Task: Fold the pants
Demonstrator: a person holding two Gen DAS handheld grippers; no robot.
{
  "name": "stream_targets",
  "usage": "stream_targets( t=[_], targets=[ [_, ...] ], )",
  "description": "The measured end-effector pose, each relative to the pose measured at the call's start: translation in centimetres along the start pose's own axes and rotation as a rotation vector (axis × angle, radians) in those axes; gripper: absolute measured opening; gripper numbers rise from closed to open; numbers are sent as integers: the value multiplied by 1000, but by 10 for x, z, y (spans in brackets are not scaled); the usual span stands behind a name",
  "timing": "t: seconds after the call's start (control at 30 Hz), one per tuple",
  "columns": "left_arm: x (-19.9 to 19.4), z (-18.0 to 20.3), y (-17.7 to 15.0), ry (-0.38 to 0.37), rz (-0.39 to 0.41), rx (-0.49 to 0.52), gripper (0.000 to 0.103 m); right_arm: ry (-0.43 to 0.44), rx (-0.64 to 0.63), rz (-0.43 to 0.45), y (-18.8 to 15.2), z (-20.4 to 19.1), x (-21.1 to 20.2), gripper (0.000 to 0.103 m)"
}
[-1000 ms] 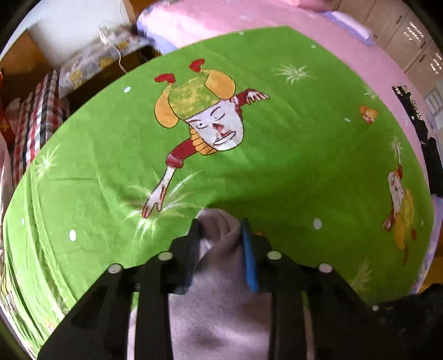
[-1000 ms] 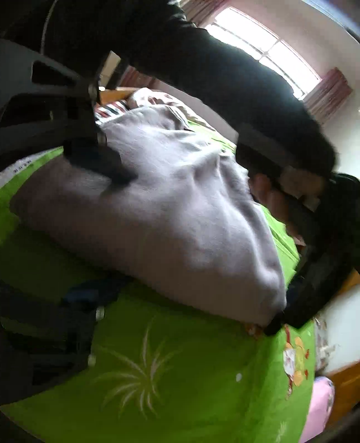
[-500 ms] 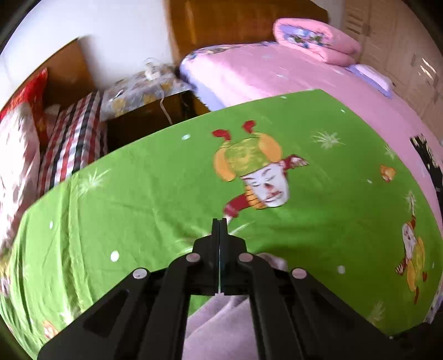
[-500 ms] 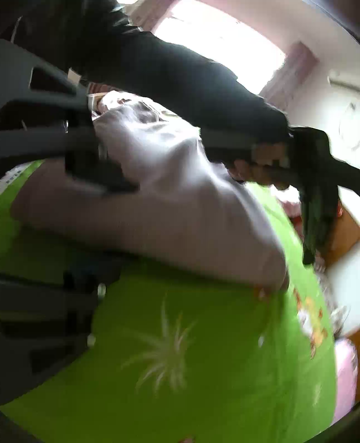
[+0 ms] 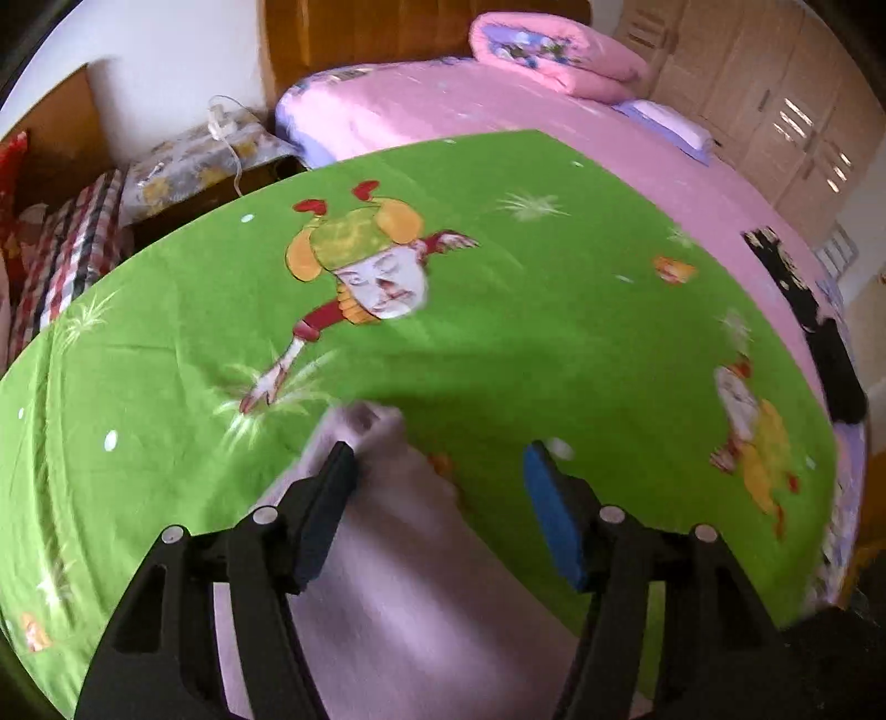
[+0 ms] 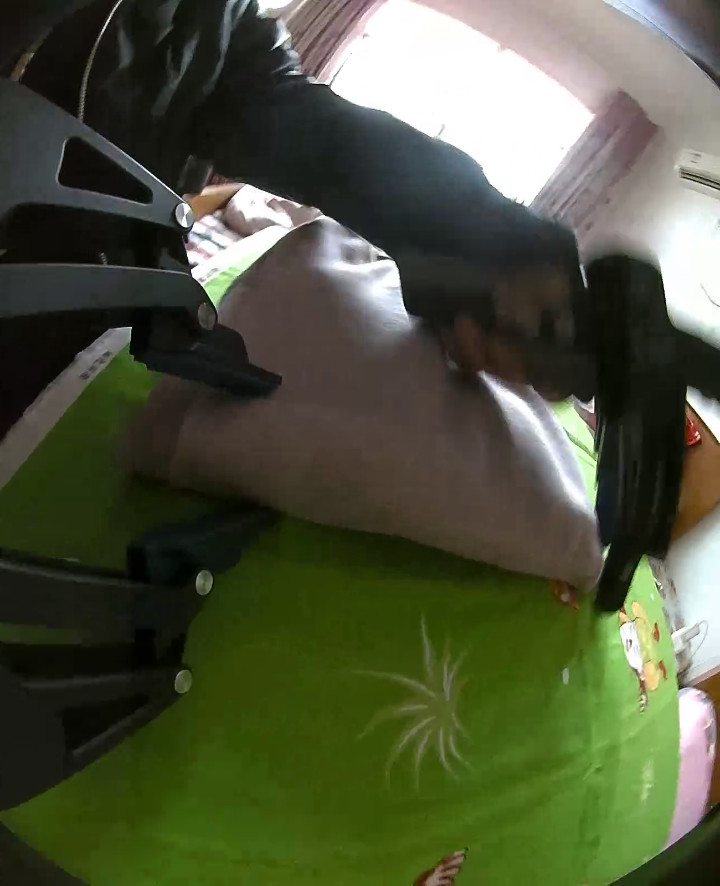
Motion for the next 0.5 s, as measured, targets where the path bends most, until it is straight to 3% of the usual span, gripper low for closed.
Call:
stream_targets(
  t=[0.03, 0.07, 0.17, 0.23, 0.27, 0.33, 0.37, 0.4, 0.43, 0.5],
  targets=[
    [9, -3, -1, 20, -17, 0, 64, -13, -15, 1, -1, -2, 1, 43],
    [10, -2, 1, 14, 7, 11, 71, -26, -24, 5, -2, -3, 1, 43],
    [10, -7, 2, -3, 15, 0, 71, -51, -30, -2, -3, -5, 2, 44],
    [-3, -16, 4, 19, 41, -30, 72, -103, -70, -52, -9, -10, -5, 48],
    [-22, -29, 11, 60, 87, -69, 72, -142, -93, -76, -12, -12, -7, 48],
    [-67, -48, 16, 38, 174, -148, 75, -233, -182, -48, -4, -22, -19, 49],
    [-100, -60, 15, 18, 230, -194, 85, -265, -250, -6, 6, -35, -26, 49],
    [-126, -68, 9, 9, 271, -212, 97, -262, -306, 35, 15, -50, -32, 49],
    [-155, -77, -5, 13, 304, -214, 102, -241, -341, 66, 21, -59, -34, 49],
    [-176, -85, -33, 41, 283, -197, 101, -162, -398, 109, 33, -85, -28, 50]
  ],
)
Point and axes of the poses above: each gripper's, at about its wrist camera, not at the fingertips, and x roughly the way its jaws point, z to its right, y to its top, the point moved 6 cm from there along x, roughly the way its jaws point
